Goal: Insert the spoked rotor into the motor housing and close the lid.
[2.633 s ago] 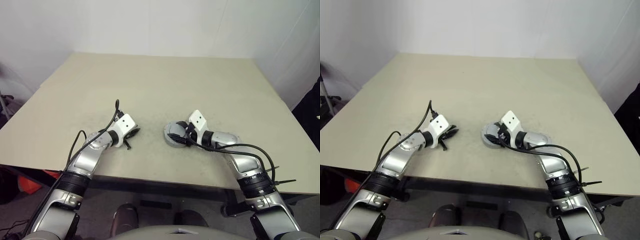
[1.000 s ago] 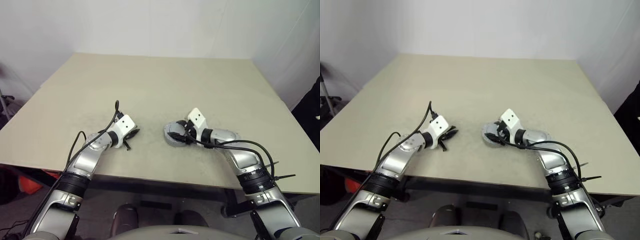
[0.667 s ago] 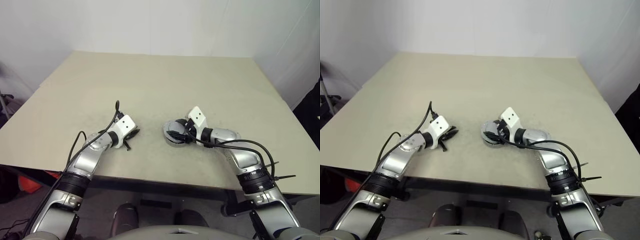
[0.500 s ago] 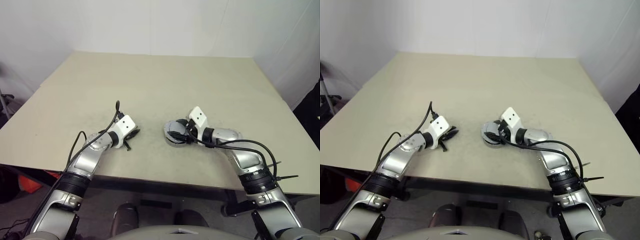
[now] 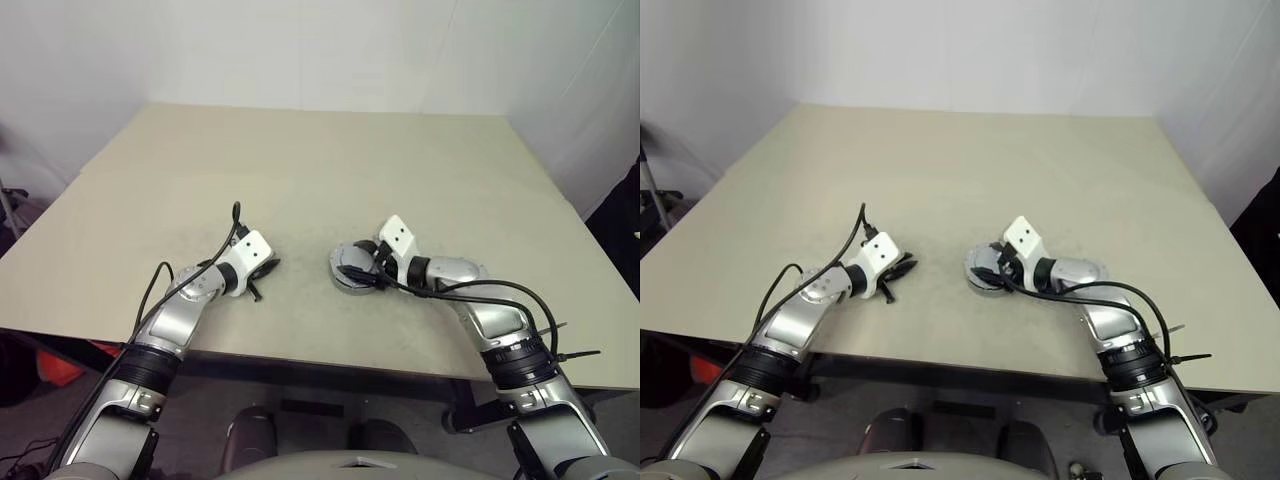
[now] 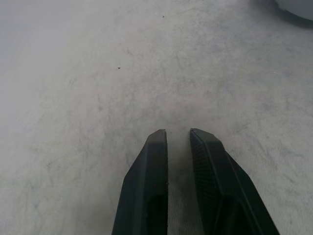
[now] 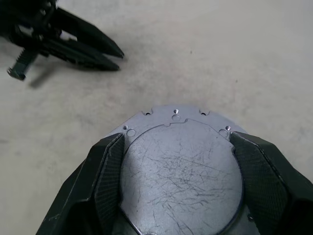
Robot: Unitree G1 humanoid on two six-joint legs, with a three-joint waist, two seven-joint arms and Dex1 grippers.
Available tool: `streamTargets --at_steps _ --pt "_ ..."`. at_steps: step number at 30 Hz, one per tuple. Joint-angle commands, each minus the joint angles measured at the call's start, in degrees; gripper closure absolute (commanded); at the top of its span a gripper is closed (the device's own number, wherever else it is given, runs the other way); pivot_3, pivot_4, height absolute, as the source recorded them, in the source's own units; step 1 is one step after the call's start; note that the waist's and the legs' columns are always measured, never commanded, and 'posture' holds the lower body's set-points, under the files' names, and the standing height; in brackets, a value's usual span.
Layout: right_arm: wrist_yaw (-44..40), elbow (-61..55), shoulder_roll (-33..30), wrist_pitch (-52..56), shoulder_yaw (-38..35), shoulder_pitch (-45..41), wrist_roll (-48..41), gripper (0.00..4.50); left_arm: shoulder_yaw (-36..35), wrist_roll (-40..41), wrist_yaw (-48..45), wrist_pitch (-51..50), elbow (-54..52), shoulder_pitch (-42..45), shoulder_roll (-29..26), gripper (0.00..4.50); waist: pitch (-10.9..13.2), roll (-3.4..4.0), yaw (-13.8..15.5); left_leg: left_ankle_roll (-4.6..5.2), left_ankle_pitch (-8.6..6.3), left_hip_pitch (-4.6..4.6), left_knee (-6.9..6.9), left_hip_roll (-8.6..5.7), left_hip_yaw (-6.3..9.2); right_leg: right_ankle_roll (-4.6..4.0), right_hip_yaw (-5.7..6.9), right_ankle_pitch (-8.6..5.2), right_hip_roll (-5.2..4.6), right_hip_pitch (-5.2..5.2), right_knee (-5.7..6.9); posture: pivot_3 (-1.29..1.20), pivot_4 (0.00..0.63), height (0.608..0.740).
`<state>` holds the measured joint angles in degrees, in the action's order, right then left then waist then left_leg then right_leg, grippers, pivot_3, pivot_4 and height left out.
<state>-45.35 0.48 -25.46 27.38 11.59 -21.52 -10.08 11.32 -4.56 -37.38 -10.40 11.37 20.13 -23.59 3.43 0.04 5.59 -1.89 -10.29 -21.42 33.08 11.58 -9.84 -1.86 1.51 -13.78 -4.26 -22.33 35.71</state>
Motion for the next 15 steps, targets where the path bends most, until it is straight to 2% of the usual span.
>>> streamTargets --at_steps 1,15 --pt "0.21 -0.36 -0.05 -1.99 -0.45 -0.64 0.52 1.50 -0.59 0.02 0.26 1.04 -0.17 1.08 -0.46 3.67 0.00 0.00 0.00 0.00 0.00 0.00 0.00 0.00 0.00 0.00 0.00 0.00 0.00 0.01 0.00 0.00 0.000 0.740" --pt "0.58 1.57 0.38 -2.18 -0.22 -1.01 1.36 1.50 -0.85 0.04 0.48 1.10 -0.76 0.39 -0.79 3.67 0.00 0.00 -0.01 0.00 0.00 0.15 0.02 0.00 0.00 0.00 0.00 0.00 0.00 0.12 0.02 0.00 0.000 0.740"
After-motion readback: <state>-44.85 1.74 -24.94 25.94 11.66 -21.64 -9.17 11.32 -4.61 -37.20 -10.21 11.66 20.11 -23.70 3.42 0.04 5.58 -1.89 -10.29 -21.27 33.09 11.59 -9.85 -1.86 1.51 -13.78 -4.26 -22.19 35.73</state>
